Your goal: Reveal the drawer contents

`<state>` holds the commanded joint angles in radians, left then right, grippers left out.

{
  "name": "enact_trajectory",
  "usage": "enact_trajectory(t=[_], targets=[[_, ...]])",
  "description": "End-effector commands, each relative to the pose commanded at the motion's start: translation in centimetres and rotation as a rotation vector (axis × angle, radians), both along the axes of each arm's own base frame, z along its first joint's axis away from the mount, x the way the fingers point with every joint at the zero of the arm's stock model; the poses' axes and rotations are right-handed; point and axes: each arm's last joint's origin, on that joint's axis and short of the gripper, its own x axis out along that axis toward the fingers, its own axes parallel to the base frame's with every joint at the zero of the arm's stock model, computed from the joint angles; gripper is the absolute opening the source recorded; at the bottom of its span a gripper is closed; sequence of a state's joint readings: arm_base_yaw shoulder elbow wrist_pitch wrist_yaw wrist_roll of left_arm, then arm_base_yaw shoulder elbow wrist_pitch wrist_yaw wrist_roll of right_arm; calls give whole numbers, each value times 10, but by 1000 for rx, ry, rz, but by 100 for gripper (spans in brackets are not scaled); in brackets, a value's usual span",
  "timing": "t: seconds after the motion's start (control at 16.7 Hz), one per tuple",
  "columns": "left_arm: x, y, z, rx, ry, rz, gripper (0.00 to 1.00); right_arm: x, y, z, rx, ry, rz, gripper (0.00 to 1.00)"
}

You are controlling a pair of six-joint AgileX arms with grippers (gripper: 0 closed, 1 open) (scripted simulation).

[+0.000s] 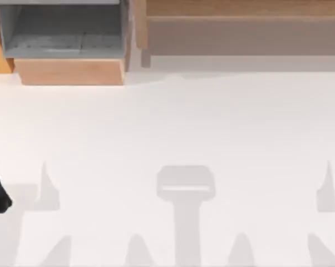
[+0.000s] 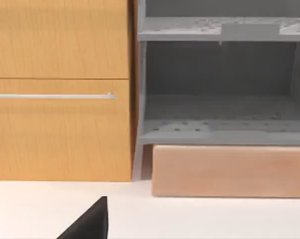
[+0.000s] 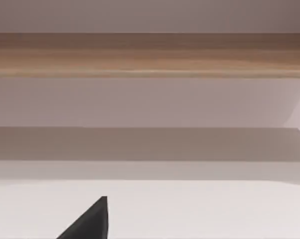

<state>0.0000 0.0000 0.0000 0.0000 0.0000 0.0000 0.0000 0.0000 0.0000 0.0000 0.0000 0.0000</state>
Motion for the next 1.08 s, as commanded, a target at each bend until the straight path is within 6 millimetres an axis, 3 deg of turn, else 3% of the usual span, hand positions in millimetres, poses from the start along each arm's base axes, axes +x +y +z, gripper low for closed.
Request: enact_trajectory(t=[0.18,0.48,0.78,1.08], targets=[[0,0,3,1,-7,1,100,0,0,0,0,0,0,100],[12,-9,31,-2,-43,5,100,0,0,0,0,0,0,100],[49,-33,57,-7,-25,-1,100,0,0,0,0,0,0,100],[92,-73,61,-2,-2,-2,100,0,0,0,0,0,0,100]])
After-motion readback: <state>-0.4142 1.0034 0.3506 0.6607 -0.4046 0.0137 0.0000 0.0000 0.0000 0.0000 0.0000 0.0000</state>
